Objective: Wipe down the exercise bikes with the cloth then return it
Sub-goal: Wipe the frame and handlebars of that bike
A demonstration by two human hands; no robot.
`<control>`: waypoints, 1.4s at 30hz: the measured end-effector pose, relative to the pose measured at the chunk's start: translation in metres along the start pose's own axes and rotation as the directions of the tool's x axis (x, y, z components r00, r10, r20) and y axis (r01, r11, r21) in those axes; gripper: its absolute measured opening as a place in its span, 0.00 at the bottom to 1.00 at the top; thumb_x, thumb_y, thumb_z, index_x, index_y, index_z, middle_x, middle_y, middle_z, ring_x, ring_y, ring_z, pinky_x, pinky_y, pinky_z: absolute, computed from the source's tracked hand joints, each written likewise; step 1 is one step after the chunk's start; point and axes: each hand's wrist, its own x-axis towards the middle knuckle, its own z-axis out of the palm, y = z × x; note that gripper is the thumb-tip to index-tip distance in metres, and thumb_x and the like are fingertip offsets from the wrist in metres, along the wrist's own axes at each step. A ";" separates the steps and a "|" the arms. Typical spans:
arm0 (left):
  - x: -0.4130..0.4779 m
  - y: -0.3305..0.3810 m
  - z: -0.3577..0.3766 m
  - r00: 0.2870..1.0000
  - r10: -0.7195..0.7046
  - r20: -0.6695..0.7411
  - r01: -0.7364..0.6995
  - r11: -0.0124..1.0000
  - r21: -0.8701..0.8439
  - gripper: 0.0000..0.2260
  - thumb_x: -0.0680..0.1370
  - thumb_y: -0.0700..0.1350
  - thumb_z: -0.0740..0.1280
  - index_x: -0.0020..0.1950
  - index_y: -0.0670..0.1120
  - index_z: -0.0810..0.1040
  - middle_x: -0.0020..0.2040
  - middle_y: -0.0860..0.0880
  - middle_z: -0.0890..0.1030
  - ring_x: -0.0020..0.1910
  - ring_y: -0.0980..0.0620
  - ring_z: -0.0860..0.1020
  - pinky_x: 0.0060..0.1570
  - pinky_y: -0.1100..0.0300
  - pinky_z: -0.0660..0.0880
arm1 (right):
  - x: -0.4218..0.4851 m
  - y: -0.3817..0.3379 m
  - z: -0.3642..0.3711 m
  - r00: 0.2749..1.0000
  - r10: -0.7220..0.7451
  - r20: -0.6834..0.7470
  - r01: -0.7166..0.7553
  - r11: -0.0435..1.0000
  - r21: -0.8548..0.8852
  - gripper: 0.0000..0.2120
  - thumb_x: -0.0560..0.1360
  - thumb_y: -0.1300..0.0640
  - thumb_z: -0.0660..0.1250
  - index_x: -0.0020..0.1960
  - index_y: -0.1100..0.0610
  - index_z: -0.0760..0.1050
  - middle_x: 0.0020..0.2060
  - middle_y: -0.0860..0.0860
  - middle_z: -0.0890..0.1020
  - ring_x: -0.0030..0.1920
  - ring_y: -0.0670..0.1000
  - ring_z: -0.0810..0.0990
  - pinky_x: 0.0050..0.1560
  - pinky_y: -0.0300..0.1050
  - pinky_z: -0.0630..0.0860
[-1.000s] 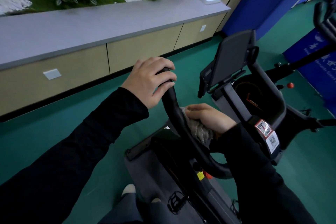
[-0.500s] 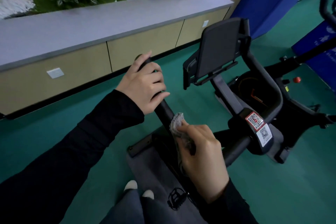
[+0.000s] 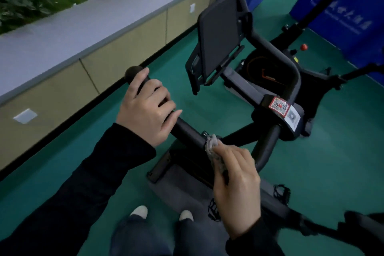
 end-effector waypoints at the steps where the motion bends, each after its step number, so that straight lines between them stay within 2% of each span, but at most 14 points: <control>1: 0.001 0.002 0.000 1.000 0.003 0.003 -0.003 1.000 -0.014 0.12 0.77 0.49 0.63 0.39 0.46 0.82 0.41 0.47 0.80 0.48 0.43 0.77 0.71 0.48 0.57 | 0.001 -0.007 0.006 0.999 0.015 -0.033 -0.016 1.000 -0.019 0.07 0.73 0.70 0.67 0.49 0.64 0.80 0.46 0.55 0.83 0.49 0.54 0.78 0.53 0.49 0.75; 5: 0.002 0.016 0.002 0.994 0.102 0.040 -0.093 0.979 -0.183 0.10 0.77 0.46 0.63 0.47 0.44 0.82 0.43 0.45 0.80 0.47 0.43 0.79 0.69 0.47 0.60 | -0.001 -0.020 0.023 0.985 0.094 -0.148 -0.103 0.993 -0.056 0.07 0.73 0.71 0.67 0.50 0.65 0.80 0.48 0.56 0.83 0.51 0.57 0.79 0.55 0.56 0.76; 11: -0.010 0.016 0.006 0.980 0.187 0.068 -0.155 0.932 -0.326 0.11 0.79 0.45 0.61 0.43 0.44 0.81 0.40 0.48 0.81 0.42 0.46 0.79 0.65 0.51 0.63 | -0.019 -0.036 0.036 0.862 0.299 -0.409 -0.375 0.919 -0.120 0.08 0.73 0.71 0.67 0.52 0.66 0.80 0.49 0.56 0.83 0.53 0.59 0.79 0.57 0.60 0.75; 19: -0.009 0.008 0.003 0.968 0.236 0.086 -0.185 0.901 -0.392 0.12 0.78 0.44 0.59 0.46 0.43 0.82 0.42 0.47 0.82 0.44 0.45 0.80 0.65 0.52 0.61 | -0.002 -0.061 0.063 0.882 0.265 -0.391 -0.345 0.927 -0.150 0.11 0.73 0.72 0.68 0.53 0.64 0.80 0.53 0.55 0.83 0.56 0.57 0.79 0.59 0.58 0.73; 22: -0.010 0.006 0.003 0.962 0.255 0.093 -0.199 0.896 -0.397 0.11 0.78 0.43 0.59 0.47 0.43 0.82 0.43 0.47 0.81 0.45 0.45 0.80 0.65 0.52 0.60 | -0.020 -0.051 0.058 0.802 0.342 -0.489 -0.464 0.873 -0.149 0.13 0.72 0.72 0.69 0.56 0.63 0.80 0.54 0.54 0.83 0.58 0.57 0.78 0.60 0.59 0.72; 27: -0.010 0.007 0.005 0.961 0.268 0.069 -0.223 0.899 -0.377 0.10 0.78 0.41 0.60 0.47 0.43 0.81 0.43 0.47 0.81 0.44 0.44 0.79 0.63 0.52 0.61 | -0.021 -0.048 0.060 0.541 0.458 -0.706 -0.629 0.777 0.022 0.11 0.76 0.63 0.66 0.58 0.59 0.79 0.56 0.46 0.80 0.63 0.55 0.73 0.60 0.65 0.70; 28: -0.011 0.007 0.006 0.961 0.269 0.060 -0.229 0.901 -0.368 0.10 0.78 0.41 0.60 0.47 0.43 0.81 0.43 0.47 0.81 0.44 0.44 0.79 0.63 0.52 0.61 | -0.017 -0.047 0.060 0.517 0.466 -0.718 -0.631 0.774 0.048 0.11 0.76 0.64 0.66 0.58 0.60 0.79 0.55 0.45 0.79 0.62 0.55 0.73 0.59 0.65 0.71; 29: -0.010 0.007 0.008 0.961 0.271 0.049 -0.236 0.903 -0.360 0.10 0.78 0.41 0.60 0.47 0.43 0.81 0.43 0.47 0.81 0.44 0.44 0.79 0.63 0.52 0.61 | -0.014 -0.046 0.056 0.533 0.463 -0.708 -0.617 0.785 0.048 0.10 0.76 0.65 0.67 0.57 0.61 0.79 0.53 0.45 0.79 0.61 0.55 0.74 0.59 0.64 0.73; 31: -0.010 0.007 0.010 0.961 0.275 0.030 -0.247 0.904 -0.350 0.10 0.78 0.41 0.60 0.47 0.43 0.81 0.43 0.47 0.81 0.44 0.43 0.79 0.63 0.52 0.61 | -0.007 -0.040 0.041 0.673 0.445 -0.590 -0.560 0.828 -0.014 0.08 0.75 0.69 0.67 0.53 0.63 0.80 0.49 0.49 0.81 0.56 0.55 0.77 0.58 0.58 0.75; 33: -0.009 0.007 0.011 0.959 0.282 0.027 -0.255 0.902 -0.349 0.09 0.78 0.41 0.60 0.48 0.43 0.81 0.43 0.47 0.81 0.45 0.43 0.79 0.63 0.53 0.61 | 0.002 -0.035 0.019 0.827 0.437 -0.355 -0.499 0.860 -0.105 0.06 0.75 0.69 0.66 0.49 0.64 0.80 0.44 0.54 0.83 0.49 0.57 0.79 0.55 0.51 0.75; 34: -0.010 0.007 0.011 0.958 0.285 0.028 -0.258 0.901 -0.349 0.09 0.78 0.41 0.60 0.48 0.43 0.81 0.44 0.46 0.81 0.45 0.43 0.79 0.63 0.53 0.60 | 0.007 -0.033 0.009 0.868 0.445 -0.221 -0.479 0.867 -0.136 0.05 0.75 0.69 0.66 0.48 0.63 0.79 0.43 0.55 0.83 0.47 0.58 0.79 0.52 0.46 0.73; 36: -0.011 0.007 0.011 0.956 0.292 0.036 -0.262 0.901 -0.347 0.10 0.79 0.41 0.60 0.48 0.43 0.81 0.44 0.46 0.81 0.45 0.43 0.79 0.63 0.52 0.60 | 0.022 -0.032 -0.003 0.869 0.495 0.019 -0.484 0.857 -0.175 0.05 0.76 0.65 0.64 0.49 0.62 0.79 0.43 0.56 0.84 0.47 0.60 0.80 0.47 0.45 0.70; 37: -0.012 0.007 0.011 0.955 0.295 0.041 -0.264 0.900 -0.346 0.10 0.79 0.42 0.59 0.48 0.43 0.81 0.44 0.46 0.81 0.45 0.43 0.79 0.63 0.52 0.60 | 0.031 -0.031 -0.004 0.852 0.513 0.104 -0.490 0.852 -0.183 0.06 0.77 0.62 0.63 0.51 0.61 0.78 0.45 0.56 0.84 0.49 0.60 0.79 0.49 0.48 0.71; 42: -0.012 0.006 0.010 0.954 0.298 0.029 -0.269 0.896 -0.353 0.10 0.79 0.42 0.59 0.49 0.43 0.81 0.44 0.47 0.81 0.46 0.44 0.79 0.64 0.53 0.61 | 0.066 -0.028 -0.001 0.769 0.504 0.392 -0.494 0.859 -0.135 0.08 0.79 0.58 0.61 0.56 0.55 0.76 0.51 0.56 0.82 0.56 0.59 0.78 0.58 0.52 0.74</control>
